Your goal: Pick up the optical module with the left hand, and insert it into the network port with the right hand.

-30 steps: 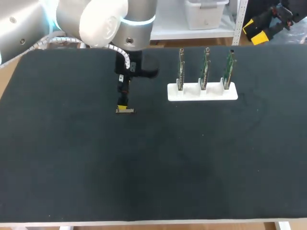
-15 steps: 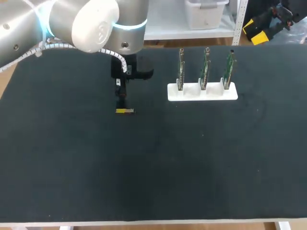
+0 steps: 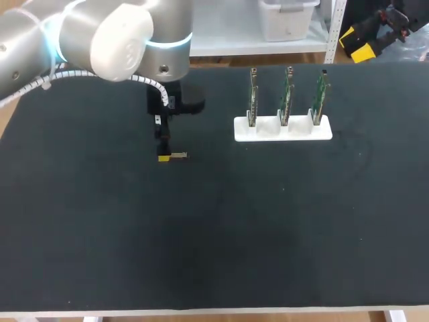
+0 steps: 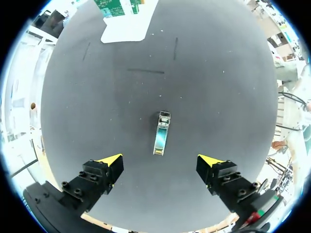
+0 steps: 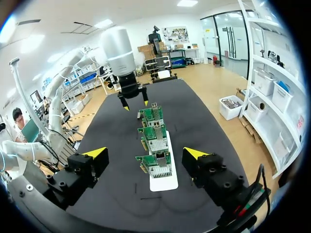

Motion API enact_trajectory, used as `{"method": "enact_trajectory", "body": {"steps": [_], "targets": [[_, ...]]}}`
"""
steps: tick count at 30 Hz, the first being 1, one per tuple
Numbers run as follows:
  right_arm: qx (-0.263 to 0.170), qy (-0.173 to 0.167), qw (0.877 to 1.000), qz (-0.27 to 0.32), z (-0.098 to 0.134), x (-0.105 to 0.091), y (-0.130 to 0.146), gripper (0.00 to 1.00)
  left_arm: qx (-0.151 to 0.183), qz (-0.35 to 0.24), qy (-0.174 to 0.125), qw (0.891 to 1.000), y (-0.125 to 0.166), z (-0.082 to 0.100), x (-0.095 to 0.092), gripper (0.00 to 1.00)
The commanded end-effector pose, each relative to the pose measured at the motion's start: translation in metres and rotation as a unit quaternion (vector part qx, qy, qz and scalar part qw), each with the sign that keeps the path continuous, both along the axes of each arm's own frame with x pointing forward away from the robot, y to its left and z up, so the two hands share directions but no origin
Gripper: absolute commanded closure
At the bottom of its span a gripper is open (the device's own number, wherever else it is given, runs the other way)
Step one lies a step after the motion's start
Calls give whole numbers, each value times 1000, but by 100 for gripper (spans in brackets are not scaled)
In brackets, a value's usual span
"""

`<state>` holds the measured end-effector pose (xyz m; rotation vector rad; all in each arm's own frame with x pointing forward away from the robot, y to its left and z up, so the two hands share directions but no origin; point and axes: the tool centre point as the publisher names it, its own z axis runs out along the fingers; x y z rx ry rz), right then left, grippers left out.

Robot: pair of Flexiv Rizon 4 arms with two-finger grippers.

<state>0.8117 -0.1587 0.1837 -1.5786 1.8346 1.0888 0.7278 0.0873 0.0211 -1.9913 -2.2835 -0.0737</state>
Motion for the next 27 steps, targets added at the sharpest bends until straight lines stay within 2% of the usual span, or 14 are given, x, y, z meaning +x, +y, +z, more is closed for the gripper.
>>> {"method": "enact_trajectory", "body": {"steps": [1,7,15,27], "targets": [[15,45,997,60,1,8,-1,0,-5,0,-1,1000,0,-2,2,0],[15,45,997,60,1,8,-1,0,-14,-1,5,1000,-3,-9,5,0],[15,45,997,60,1,8,-1,0,-9,-14,16,1000,-8,-18,7,0],[15,45,997,60,1,8,-1,0,-18,-5,18,1000,-8,-25,13,0]]}}
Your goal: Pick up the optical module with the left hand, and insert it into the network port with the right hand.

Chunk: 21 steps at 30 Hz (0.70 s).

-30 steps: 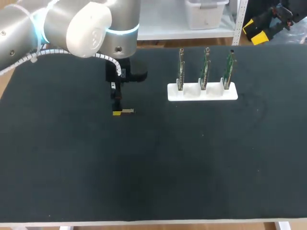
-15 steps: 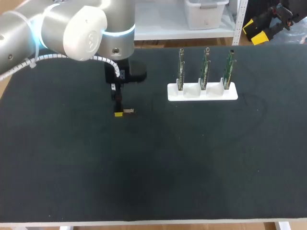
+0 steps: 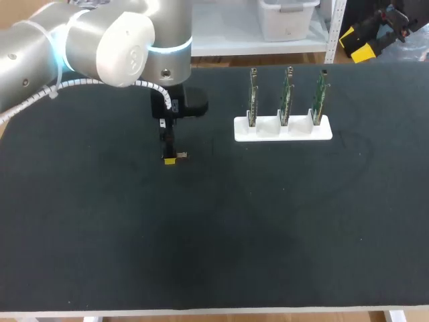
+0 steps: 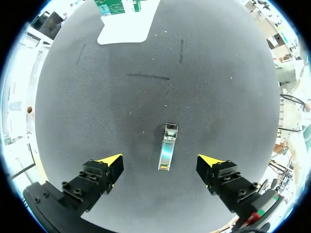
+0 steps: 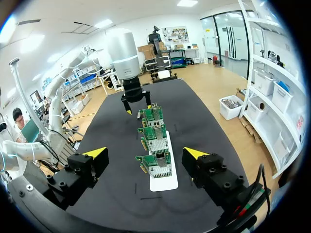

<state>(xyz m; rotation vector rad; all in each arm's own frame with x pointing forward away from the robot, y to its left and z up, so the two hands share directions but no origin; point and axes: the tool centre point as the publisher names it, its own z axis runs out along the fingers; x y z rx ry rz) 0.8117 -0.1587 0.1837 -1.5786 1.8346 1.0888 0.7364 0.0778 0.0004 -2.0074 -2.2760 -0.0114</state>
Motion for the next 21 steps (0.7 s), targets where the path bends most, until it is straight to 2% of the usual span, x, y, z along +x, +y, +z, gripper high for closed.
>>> {"method": "enact_trajectory", "body": {"steps": [1,11,21], "targets": [[15,45,997,60,1,8,-1,0,0,0,8,1000,2,-6,4,0],[15,45,997,60,1,8,-1,0,4,-2,18,1000,3,-15,1,0],[15,45,997,60,1,8,-1,0,-6,4,13,1000,2,-13,4,0]]}}
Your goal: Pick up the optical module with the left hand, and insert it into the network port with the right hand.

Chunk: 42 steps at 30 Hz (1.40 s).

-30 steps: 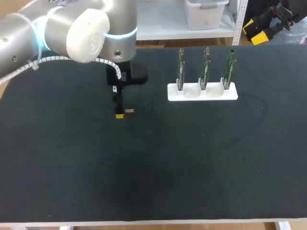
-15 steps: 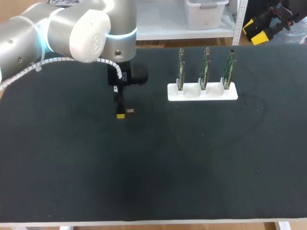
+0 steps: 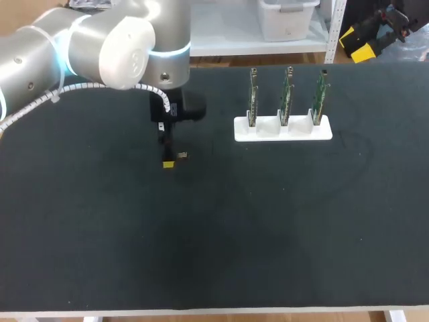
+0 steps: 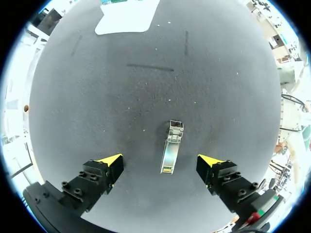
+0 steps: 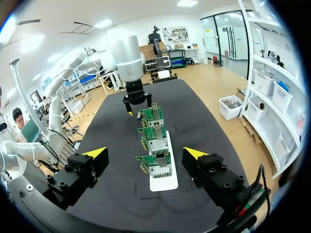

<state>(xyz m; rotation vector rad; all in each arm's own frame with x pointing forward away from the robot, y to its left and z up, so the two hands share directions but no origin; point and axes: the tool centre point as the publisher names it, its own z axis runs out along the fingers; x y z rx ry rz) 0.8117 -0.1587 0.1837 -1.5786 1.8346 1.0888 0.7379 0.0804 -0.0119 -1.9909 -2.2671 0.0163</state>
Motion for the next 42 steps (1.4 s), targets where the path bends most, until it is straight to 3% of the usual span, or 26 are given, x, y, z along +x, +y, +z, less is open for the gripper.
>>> {"method": "enact_trajectory", "body": {"steps": [1,42], "targets": [[15,45,997,60,1,8,-1,0,-6,2,1,1000,-1,-1,2,0],[15,45,997,60,1,8,-1,0,-9,-7,33,999,-1,-22,-18,0]]}}
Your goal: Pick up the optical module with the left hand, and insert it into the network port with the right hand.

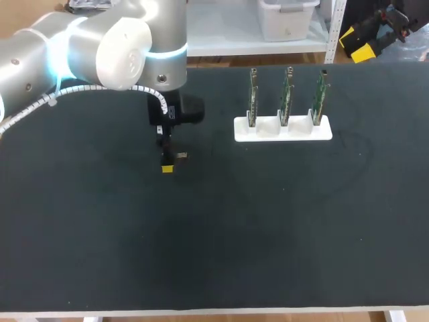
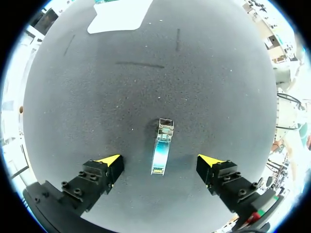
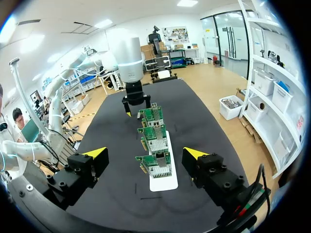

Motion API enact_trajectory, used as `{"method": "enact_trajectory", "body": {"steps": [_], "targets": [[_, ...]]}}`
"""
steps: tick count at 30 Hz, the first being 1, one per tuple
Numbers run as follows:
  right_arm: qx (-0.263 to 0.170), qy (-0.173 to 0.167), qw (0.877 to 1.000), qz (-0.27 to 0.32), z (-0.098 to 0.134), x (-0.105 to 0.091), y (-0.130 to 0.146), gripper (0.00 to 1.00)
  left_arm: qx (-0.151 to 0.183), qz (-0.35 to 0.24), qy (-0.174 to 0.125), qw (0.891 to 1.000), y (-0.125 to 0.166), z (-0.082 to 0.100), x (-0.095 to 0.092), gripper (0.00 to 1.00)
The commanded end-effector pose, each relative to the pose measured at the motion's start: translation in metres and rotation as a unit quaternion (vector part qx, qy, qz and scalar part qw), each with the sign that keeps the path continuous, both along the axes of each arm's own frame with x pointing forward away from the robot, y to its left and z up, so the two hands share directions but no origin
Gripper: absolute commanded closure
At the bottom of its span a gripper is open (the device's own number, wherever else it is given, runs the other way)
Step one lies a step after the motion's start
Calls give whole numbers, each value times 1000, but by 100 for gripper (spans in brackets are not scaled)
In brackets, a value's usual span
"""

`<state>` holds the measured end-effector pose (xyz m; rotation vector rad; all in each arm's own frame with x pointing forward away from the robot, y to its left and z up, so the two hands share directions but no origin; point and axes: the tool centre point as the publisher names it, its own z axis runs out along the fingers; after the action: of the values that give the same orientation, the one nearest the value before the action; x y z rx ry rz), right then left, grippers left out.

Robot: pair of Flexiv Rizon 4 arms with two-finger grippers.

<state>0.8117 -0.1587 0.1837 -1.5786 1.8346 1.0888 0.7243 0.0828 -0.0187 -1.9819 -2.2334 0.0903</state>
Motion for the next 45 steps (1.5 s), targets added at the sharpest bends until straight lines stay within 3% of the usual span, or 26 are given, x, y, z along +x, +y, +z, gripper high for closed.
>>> {"method": "enact_trajectory", "body": {"steps": [1,11,12,14,15,29,43,45], "targets": [[15,45,997,60,1,8,-1,0,0,-4,5,1000,-4,-15,-4,0],[15,45,997,60,1,8,-1,0,-6,-11,9,1000,-7,-21,-6,0],[15,45,997,60,1,8,-1,0,-6,-12,9,1000,-7,-21,-6,19],[15,45,997,60,1,8,-1,0,-6,-12,7,1000,-7,-22,-7,85],[15,45,997,60,1,8,-1,0,-7,-12,8,1000,-6,-23,-7,100],[15,45,997,60,1,8,-1,0,-2,-23,2,1000,-3,-25,-10,100],[15,45,997,60,1,8,-1,0,1,-25,-9,1000,-1,-12,-1,100],[15,45,997,60,1,8,-1,0,-11,-18,-8,1000,-1,-9,2,100]]}}
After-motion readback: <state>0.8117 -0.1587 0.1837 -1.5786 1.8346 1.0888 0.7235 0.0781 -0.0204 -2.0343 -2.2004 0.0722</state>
